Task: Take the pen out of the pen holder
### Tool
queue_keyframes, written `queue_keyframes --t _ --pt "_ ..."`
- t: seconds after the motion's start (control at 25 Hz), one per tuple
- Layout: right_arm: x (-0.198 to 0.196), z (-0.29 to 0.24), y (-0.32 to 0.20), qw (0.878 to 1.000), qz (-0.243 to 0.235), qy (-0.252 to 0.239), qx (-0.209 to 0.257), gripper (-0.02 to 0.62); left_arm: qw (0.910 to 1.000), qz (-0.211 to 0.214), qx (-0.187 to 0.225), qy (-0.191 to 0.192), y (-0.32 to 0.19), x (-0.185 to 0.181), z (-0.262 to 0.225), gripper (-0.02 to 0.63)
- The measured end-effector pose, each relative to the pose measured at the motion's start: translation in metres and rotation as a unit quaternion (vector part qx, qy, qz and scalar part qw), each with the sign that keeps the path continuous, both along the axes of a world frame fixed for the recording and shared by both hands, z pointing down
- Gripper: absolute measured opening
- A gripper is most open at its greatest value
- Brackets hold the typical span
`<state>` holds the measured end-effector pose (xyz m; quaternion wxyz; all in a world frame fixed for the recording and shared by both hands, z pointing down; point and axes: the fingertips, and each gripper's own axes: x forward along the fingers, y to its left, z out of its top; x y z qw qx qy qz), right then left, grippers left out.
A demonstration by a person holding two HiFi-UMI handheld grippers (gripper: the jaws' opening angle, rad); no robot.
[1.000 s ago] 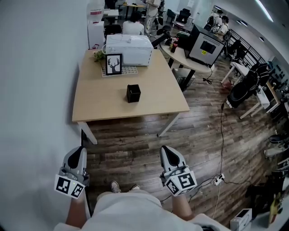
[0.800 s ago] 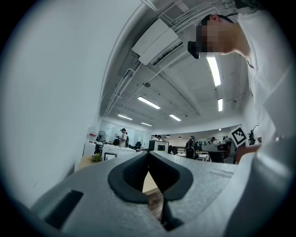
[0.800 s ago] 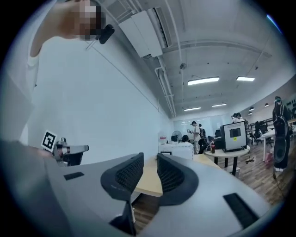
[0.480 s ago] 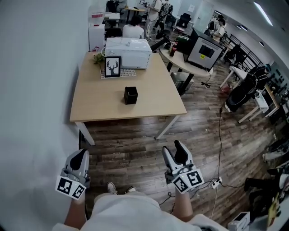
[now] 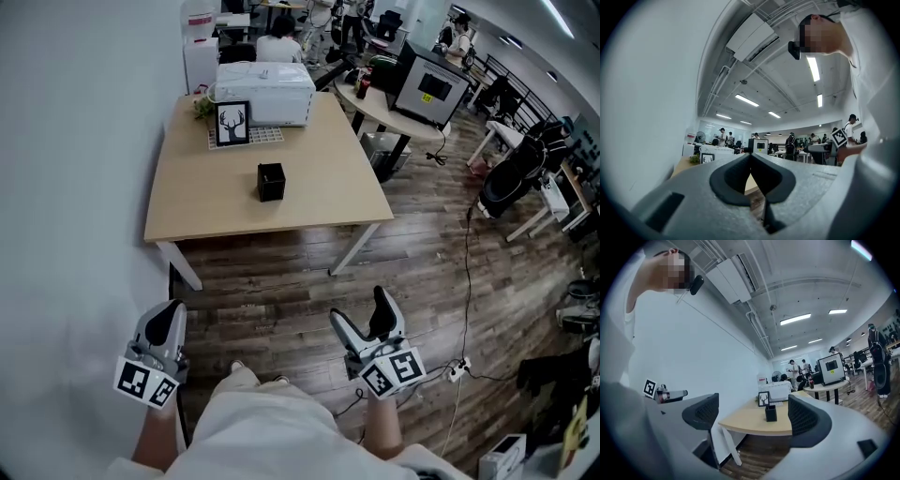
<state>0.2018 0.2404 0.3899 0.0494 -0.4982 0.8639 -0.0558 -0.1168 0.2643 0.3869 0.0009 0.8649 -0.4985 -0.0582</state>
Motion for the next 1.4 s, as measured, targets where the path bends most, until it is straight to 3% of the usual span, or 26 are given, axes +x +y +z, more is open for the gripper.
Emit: queue_keyframes --t 0.4,0.68,0.92,1.12,1.4 --pt "-0.030 0.015 -0.058 0.999 -0.021 0.007 -0.028 0.442 0.9990 -0.012 -0.041 0.013 -0.044 -0.013 0.031 0.011" --pt "-0.051 0.018 -0.153 0.998 -0.015 0.037 -0.040 0.440 0.9984 0.024 -0.038 0.035 -0.165 -0.009 0.044 0.011" --pt "-0.075 0.005 -0.257 0.994 -0.010 0.093 -0.049 0.440 0.9962 0.050 -0.024 0.067 -0.284 -0.017 0.036 0.011" --pt "-0.098 0.006 -0.309 0.993 -0.007 0.103 -0.062 0.430 0.9946 0.083 -0.031 0.054 -0.344 -0.024 0.037 0.011" --pt "-0.086 0.028 -0.351 0.991 -0.001 0.093 -0.094 0.417 0.9915 0.095 -0.064 0.061 -0.387 -0.006 0.055 0.011"
